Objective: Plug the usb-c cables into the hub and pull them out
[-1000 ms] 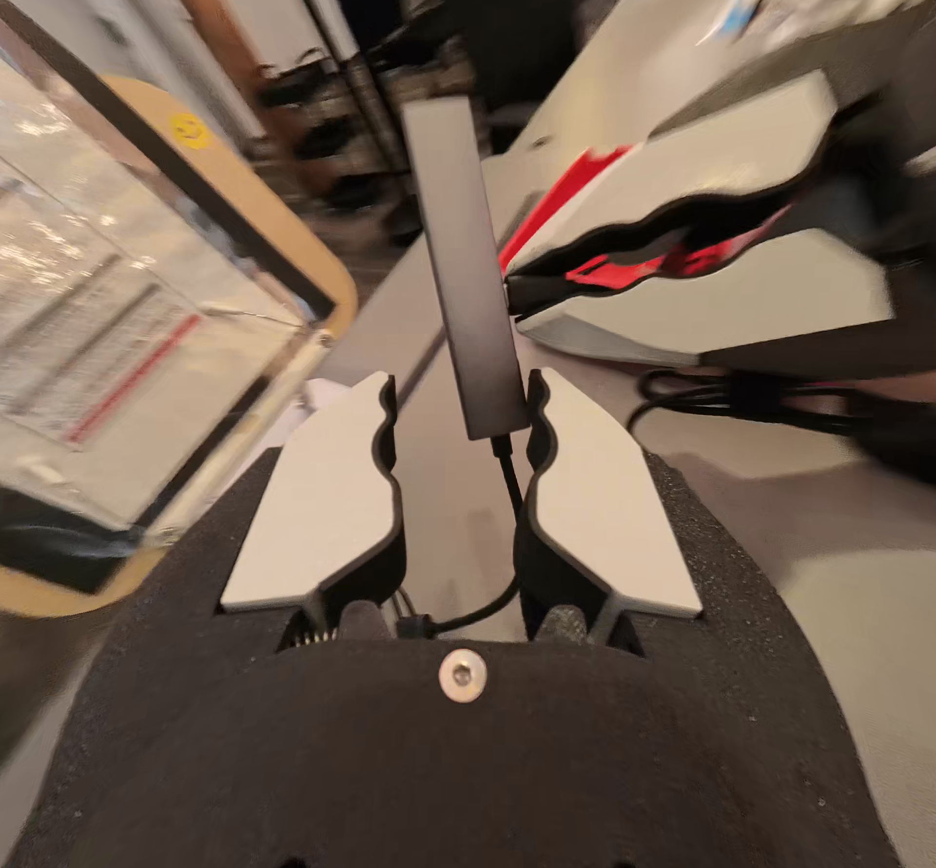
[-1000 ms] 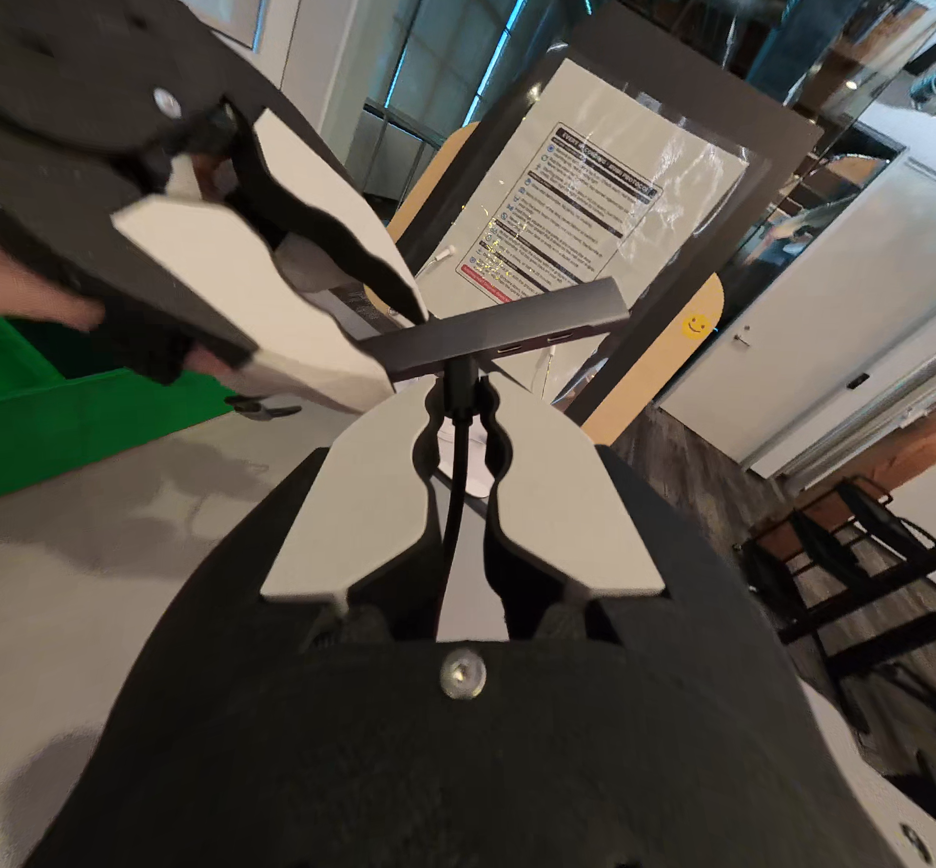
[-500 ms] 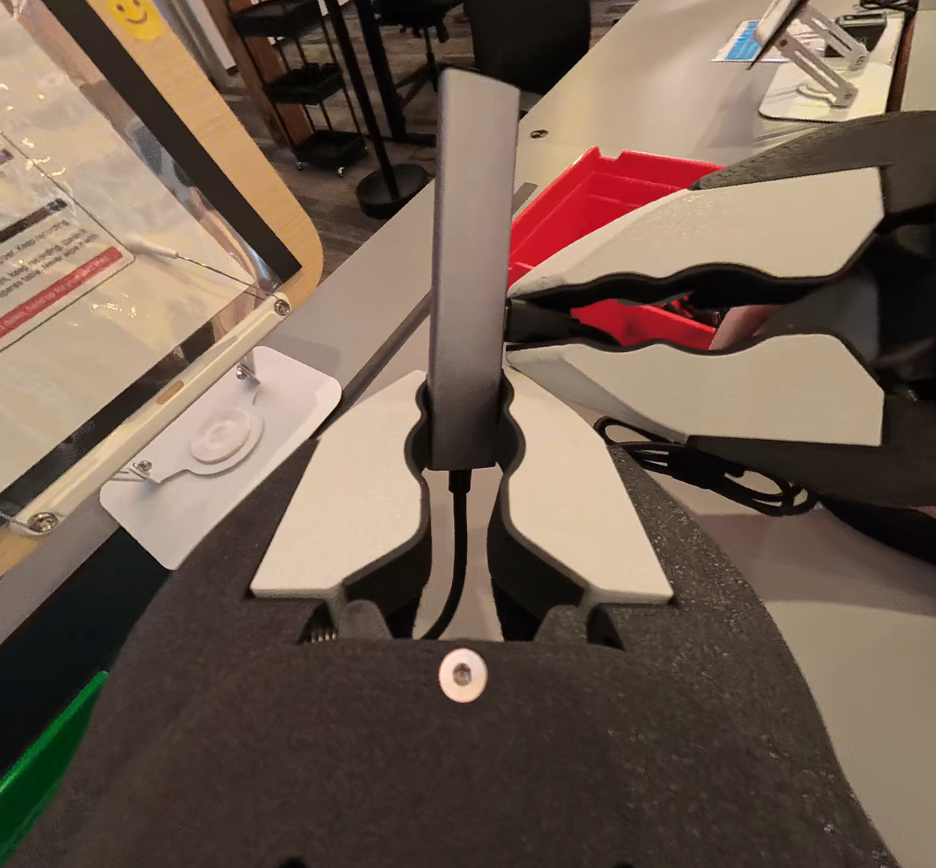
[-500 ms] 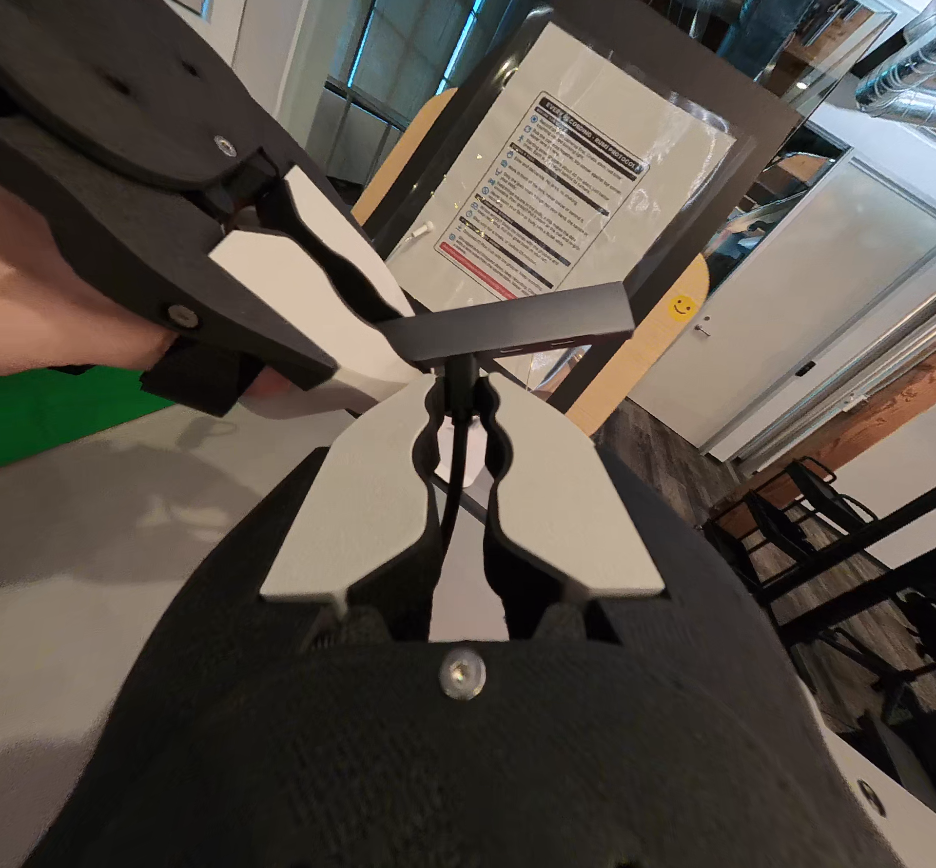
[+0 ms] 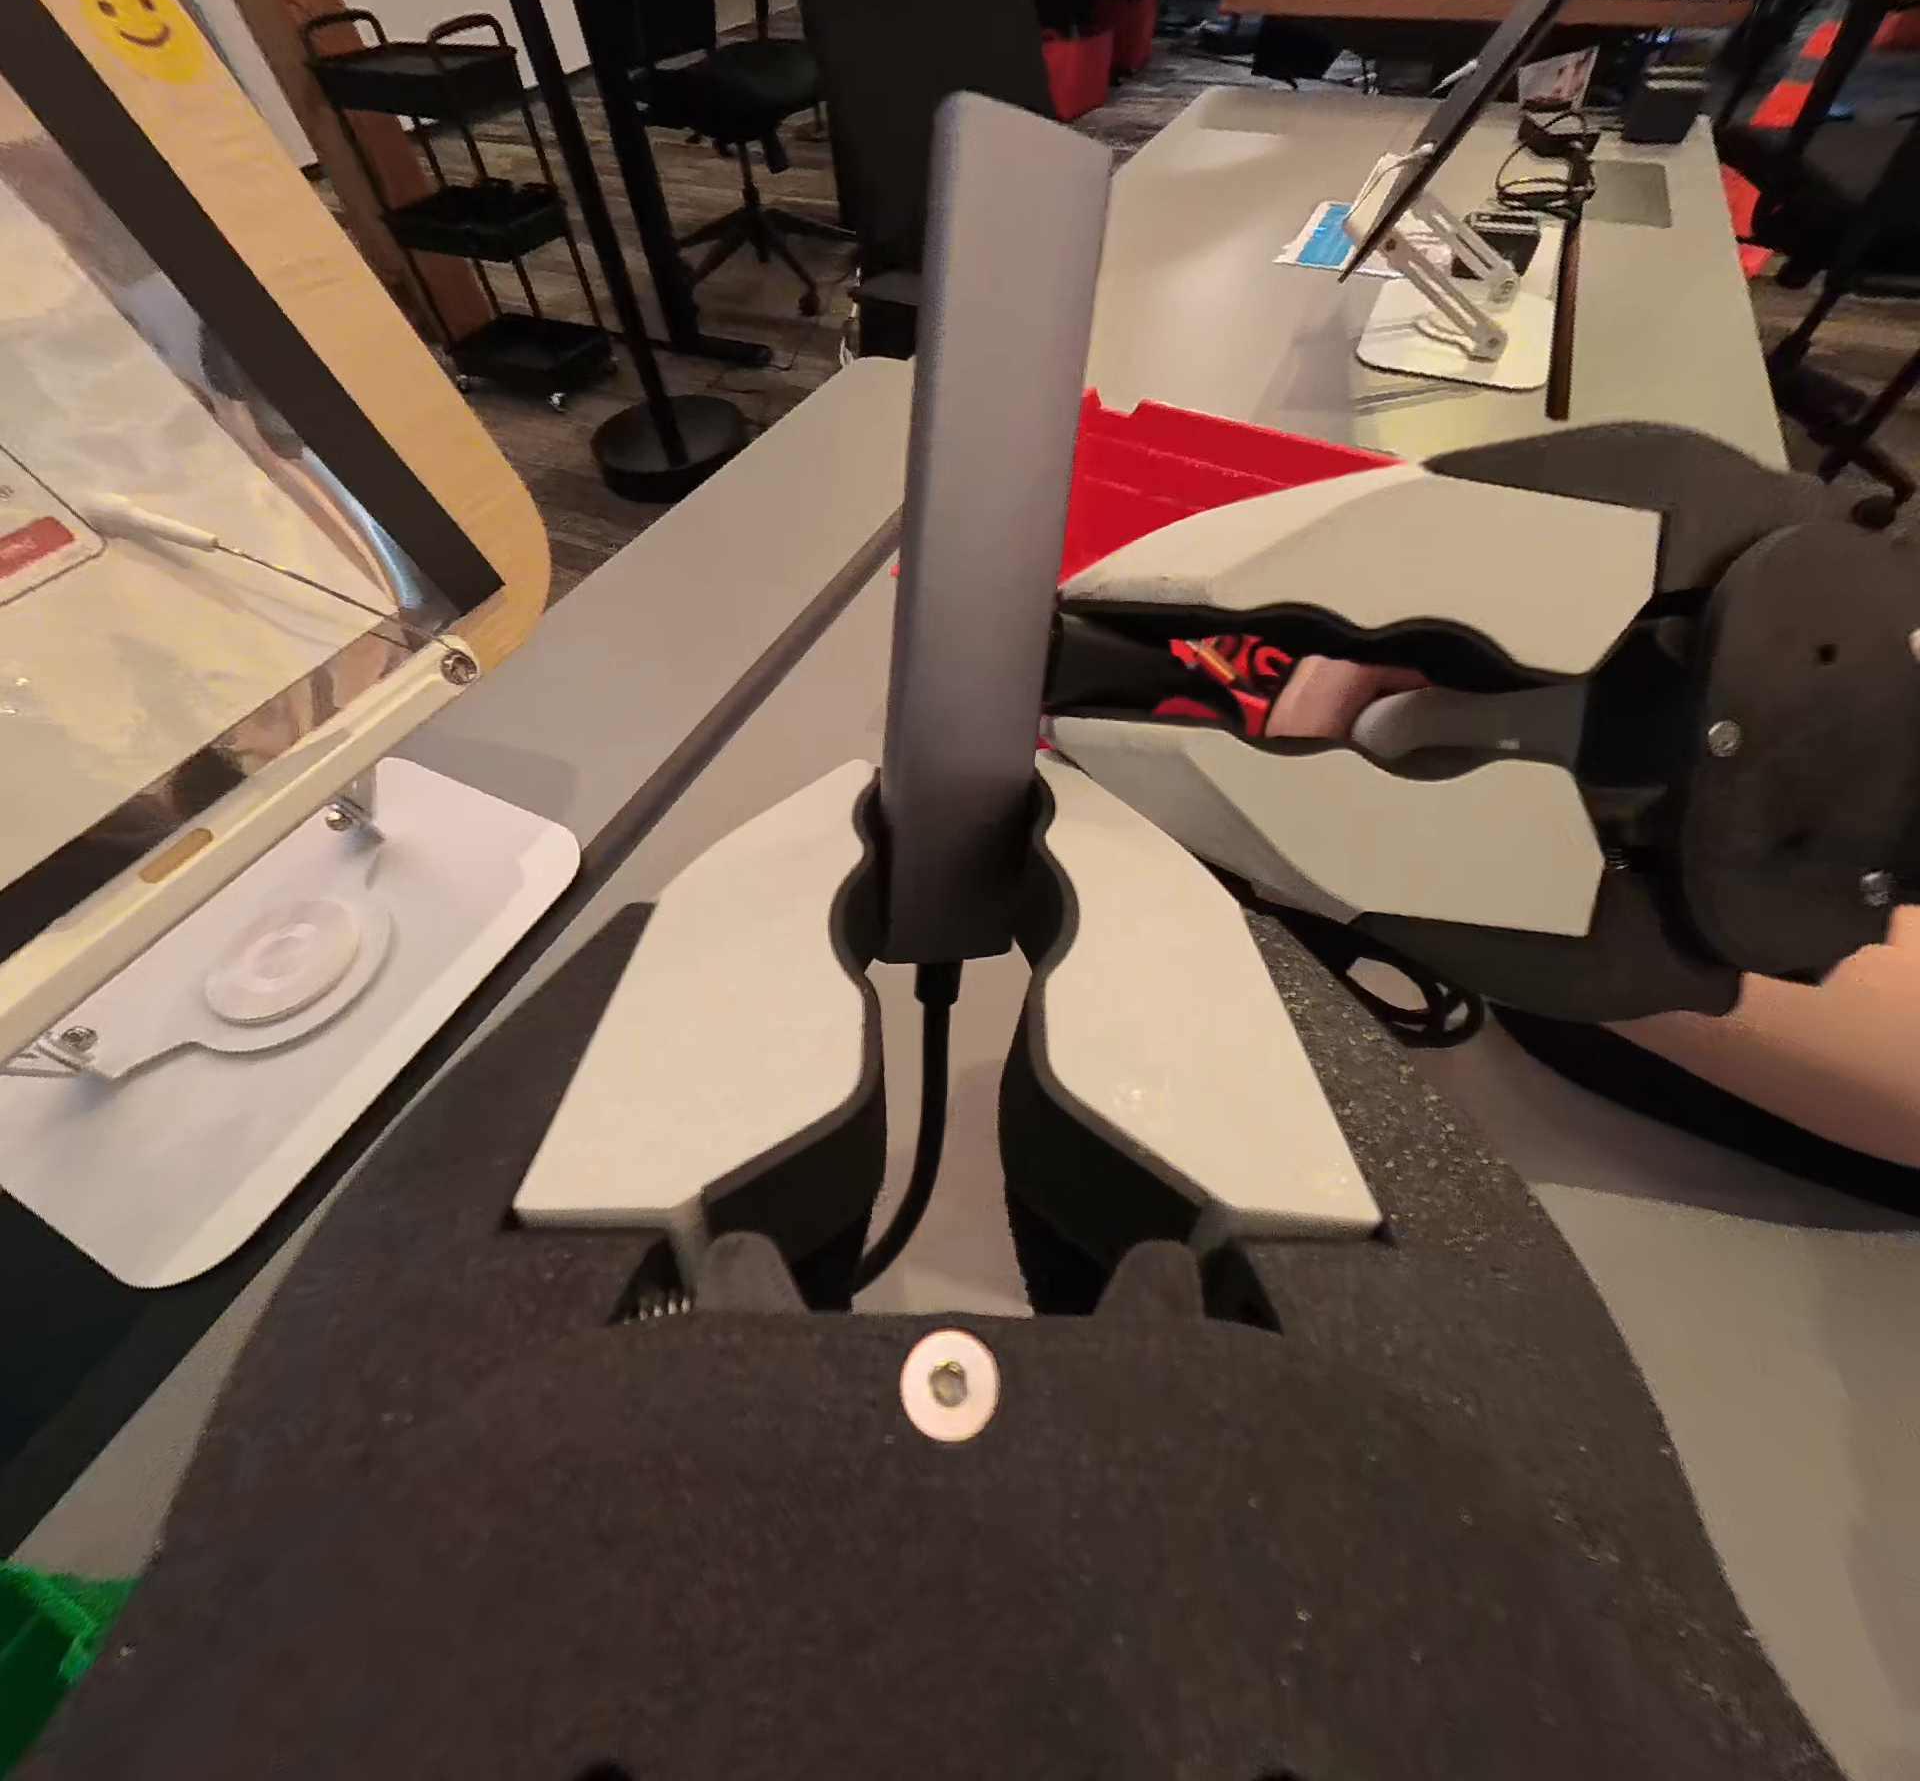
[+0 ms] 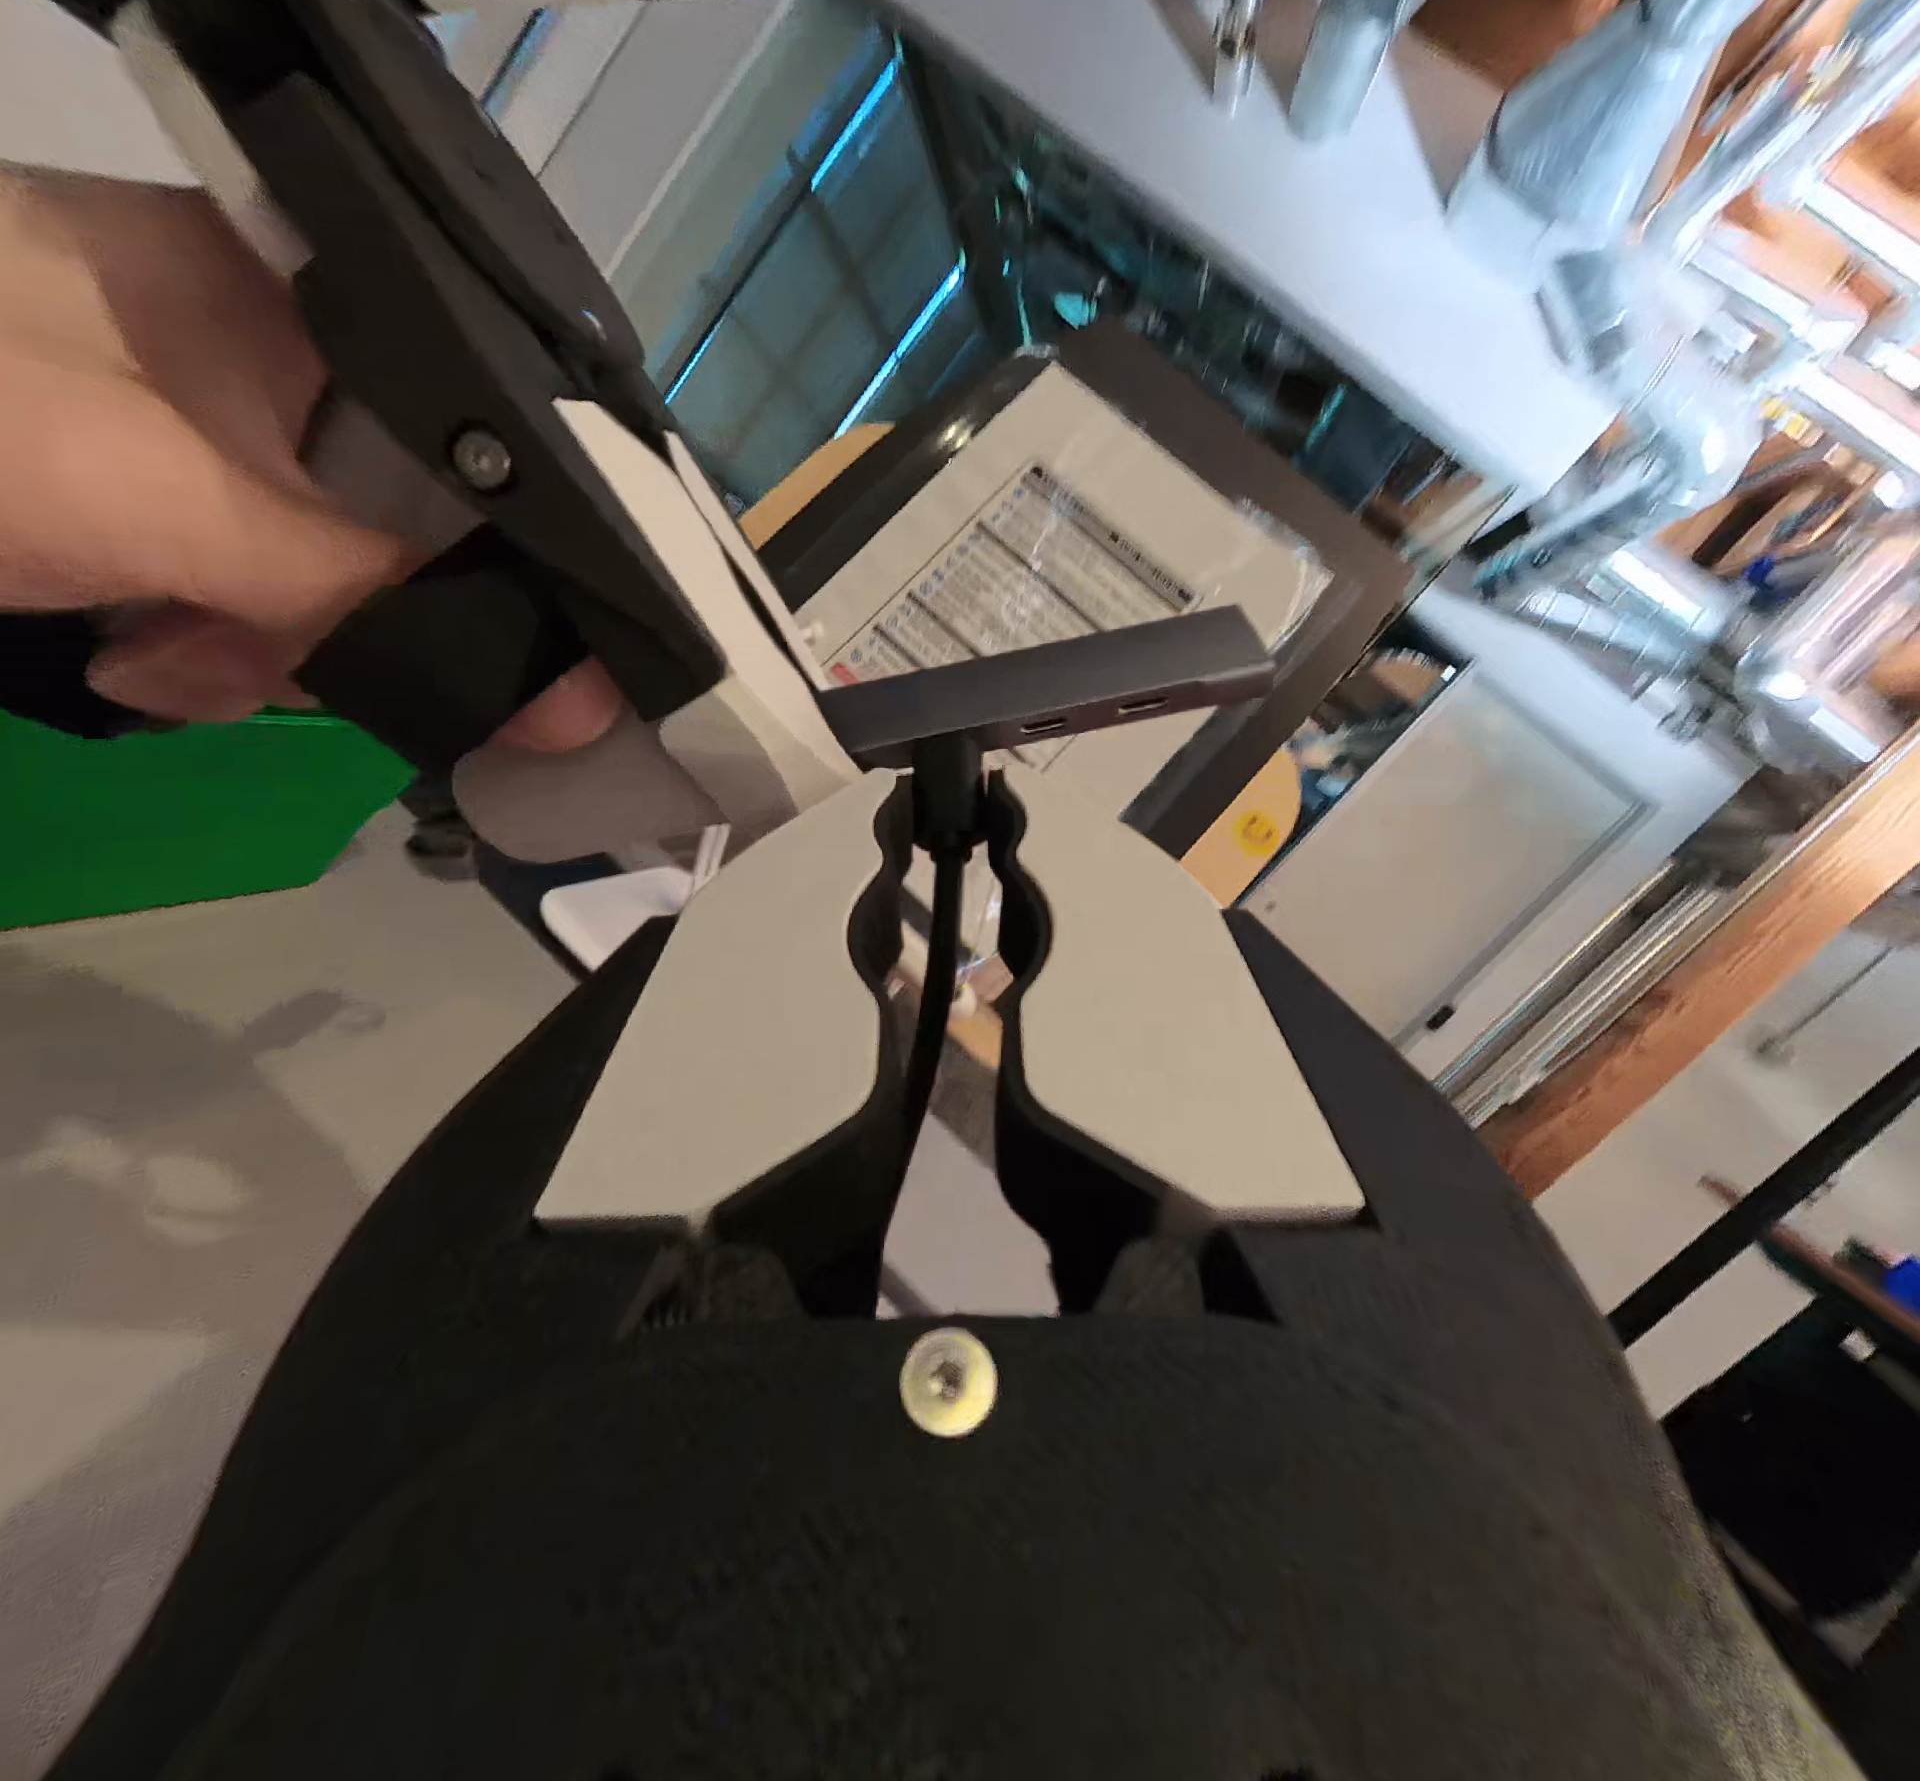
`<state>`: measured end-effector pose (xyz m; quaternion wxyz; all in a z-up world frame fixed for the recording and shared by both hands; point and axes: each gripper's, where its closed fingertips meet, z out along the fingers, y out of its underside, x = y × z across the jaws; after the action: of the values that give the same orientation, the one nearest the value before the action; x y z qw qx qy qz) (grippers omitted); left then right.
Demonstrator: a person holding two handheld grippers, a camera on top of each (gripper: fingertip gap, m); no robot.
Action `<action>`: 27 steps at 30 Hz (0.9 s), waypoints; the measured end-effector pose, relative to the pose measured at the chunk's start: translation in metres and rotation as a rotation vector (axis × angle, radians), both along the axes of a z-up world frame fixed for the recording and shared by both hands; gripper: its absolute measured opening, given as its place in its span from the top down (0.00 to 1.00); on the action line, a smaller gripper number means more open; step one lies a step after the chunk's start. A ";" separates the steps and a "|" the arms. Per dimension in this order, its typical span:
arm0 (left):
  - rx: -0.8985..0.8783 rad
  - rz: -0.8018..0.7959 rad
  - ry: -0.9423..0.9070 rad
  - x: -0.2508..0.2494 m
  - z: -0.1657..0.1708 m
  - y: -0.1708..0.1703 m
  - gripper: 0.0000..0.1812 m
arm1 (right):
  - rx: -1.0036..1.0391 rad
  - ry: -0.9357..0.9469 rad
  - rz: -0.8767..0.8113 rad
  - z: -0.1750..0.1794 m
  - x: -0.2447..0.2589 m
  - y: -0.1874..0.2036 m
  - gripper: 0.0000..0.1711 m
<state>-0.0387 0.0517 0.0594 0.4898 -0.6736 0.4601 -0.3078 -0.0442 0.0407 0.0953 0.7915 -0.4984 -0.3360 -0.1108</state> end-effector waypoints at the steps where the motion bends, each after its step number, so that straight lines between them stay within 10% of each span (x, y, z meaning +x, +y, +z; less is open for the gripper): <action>1: -0.006 -0.004 -0.011 0.000 0.003 -0.003 0.89 | 0.037 -0.007 -0.002 0.003 0.001 -0.003 0.92; 27: -0.149 -0.166 -0.027 0.000 0.010 -0.031 0.89 | 0.132 -0.177 0.091 0.018 -0.008 -0.027 0.92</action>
<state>-0.0384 0.0209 0.0690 0.4173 -0.6637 0.4834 -0.3895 -0.0524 0.0141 0.1133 0.7939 -0.4178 -0.4189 -0.1402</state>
